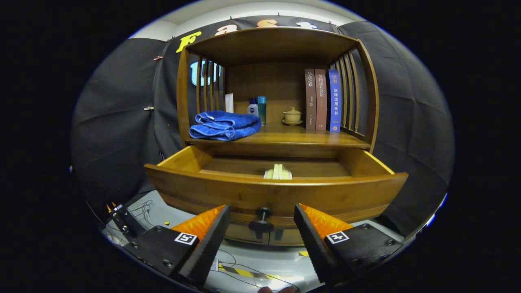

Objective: Pull open the drawer, take out the items inside it, and place them on the countertop above the cabinet.

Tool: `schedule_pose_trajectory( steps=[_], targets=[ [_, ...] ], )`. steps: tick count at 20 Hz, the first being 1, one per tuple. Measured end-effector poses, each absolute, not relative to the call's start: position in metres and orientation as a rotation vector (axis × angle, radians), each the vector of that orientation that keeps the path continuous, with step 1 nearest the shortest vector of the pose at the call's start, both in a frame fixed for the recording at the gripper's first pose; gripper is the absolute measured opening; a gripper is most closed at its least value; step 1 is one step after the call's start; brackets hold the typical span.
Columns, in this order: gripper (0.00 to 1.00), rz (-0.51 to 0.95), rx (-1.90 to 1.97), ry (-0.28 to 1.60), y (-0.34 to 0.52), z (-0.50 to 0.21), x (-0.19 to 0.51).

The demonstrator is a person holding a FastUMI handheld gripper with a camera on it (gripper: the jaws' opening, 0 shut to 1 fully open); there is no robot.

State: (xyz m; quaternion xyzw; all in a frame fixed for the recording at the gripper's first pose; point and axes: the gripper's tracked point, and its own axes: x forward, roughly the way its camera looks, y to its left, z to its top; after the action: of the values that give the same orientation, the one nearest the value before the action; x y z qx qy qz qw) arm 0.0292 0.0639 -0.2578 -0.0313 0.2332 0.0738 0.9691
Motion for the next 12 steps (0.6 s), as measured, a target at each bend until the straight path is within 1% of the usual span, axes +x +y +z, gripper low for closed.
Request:
schedule_pose_trajectory(
  steps=[6, 8, 10, 12],
  targets=[
    [0.99, 0.154, -0.006, 0.556, 0.057, -0.206, 0.081],
    [0.99, 0.173, -0.002, 0.621, 0.058, -0.21, 0.105],
    [0.99, 0.208, 0.002, 0.729, 0.061, -0.226, 0.124],
    [0.99, 0.199, -0.009, 0.826, 0.056, -0.243, 0.144]
  ],
)
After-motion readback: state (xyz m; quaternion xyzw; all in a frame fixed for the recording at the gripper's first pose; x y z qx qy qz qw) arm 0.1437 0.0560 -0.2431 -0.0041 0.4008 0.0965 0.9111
